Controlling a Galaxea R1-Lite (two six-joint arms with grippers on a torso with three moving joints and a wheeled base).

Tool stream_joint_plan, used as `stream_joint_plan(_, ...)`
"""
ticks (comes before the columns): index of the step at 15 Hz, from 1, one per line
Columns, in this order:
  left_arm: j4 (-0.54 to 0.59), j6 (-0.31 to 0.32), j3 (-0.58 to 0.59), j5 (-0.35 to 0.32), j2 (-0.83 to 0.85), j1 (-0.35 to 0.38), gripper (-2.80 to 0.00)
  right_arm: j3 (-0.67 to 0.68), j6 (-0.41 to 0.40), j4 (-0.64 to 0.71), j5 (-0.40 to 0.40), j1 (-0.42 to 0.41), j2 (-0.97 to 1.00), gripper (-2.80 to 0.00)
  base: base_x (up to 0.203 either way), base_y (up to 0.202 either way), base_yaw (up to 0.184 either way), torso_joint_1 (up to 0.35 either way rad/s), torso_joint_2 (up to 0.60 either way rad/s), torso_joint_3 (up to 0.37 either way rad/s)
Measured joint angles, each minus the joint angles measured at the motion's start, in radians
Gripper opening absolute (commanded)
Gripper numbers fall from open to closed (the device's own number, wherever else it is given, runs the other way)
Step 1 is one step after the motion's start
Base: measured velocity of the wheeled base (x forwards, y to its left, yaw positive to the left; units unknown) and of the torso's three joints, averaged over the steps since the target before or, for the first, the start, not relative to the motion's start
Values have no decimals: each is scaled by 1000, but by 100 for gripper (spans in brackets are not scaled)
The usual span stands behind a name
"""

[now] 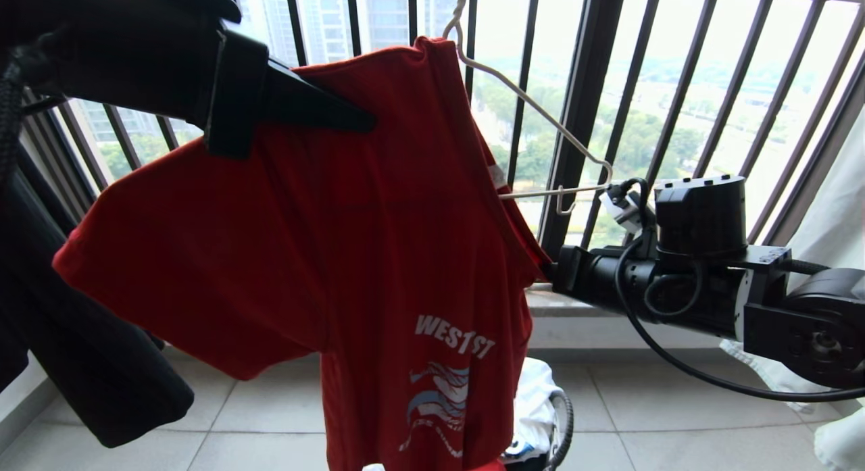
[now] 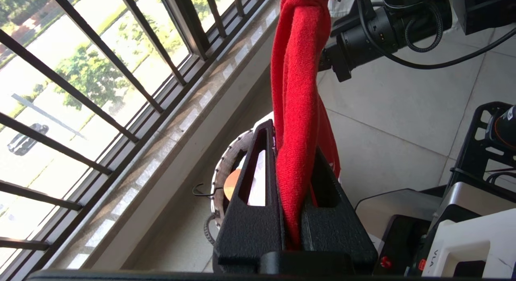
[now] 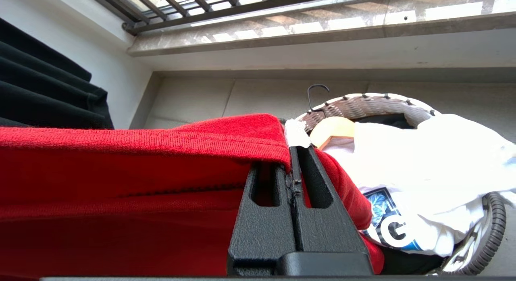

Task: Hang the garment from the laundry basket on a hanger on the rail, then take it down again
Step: Hang the clothes on the clothes rack

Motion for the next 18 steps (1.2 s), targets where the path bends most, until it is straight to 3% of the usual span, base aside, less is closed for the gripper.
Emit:
stream_joint_plan(11,-4,11,60,11,-9,-11,-280,-41,-36,11,20,-92,0,-280,0,0,0,0,0,0)
stream_joint_plan(18,-6,44,80,12,4,-1,-280,-71,-88,122,30,-104,-16,-280,0,0,0,0,0,0)
